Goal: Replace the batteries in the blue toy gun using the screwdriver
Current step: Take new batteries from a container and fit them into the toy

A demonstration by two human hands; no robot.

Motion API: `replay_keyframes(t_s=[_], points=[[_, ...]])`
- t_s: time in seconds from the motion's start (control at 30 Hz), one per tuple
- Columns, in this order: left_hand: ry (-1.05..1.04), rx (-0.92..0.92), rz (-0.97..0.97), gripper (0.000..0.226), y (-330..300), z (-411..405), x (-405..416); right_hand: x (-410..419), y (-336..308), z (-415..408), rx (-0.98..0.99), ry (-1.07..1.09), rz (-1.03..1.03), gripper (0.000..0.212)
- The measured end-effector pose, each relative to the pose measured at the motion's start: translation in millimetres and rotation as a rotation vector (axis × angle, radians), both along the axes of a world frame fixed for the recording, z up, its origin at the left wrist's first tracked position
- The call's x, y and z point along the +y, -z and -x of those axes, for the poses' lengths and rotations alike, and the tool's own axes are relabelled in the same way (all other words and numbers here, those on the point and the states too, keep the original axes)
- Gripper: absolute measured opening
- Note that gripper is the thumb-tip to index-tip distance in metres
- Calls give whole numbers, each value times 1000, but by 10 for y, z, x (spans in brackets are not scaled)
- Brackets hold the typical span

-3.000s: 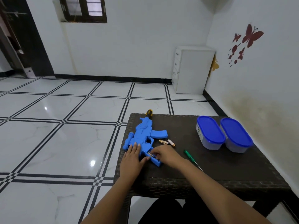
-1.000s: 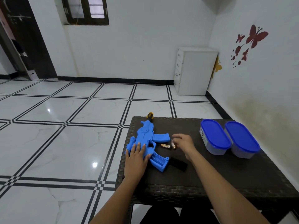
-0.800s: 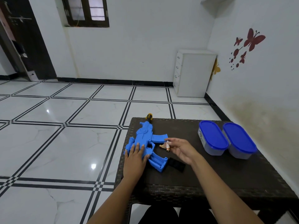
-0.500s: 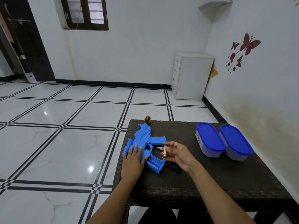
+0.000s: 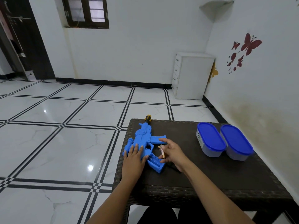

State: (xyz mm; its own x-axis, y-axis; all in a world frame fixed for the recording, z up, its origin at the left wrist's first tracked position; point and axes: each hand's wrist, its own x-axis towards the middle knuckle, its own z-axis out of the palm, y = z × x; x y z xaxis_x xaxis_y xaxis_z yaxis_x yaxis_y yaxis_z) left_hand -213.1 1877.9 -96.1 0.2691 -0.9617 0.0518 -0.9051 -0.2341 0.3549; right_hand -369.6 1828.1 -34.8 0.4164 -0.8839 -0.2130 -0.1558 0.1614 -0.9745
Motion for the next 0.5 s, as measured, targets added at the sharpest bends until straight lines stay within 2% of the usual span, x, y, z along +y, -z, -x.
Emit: replay_keyframes(t_s=[0.1,0.2,0.3,0.4,0.5], points=[[4,-15,3,58,10,-3,0,-4,-29,-19,-57,3,-75,24],[0,-11,1,58,2,0,3,14,-11,-26,51,7,27,10],[3,-26,2,57,7,-9,4,54,33,-65,147,87,126,16],[1,-17,2,58,6,1,3,37,105,-89,117,255,39,20],[4,-13,-4,58,2,7,0,23,121,-94,20,288,-96,19]])
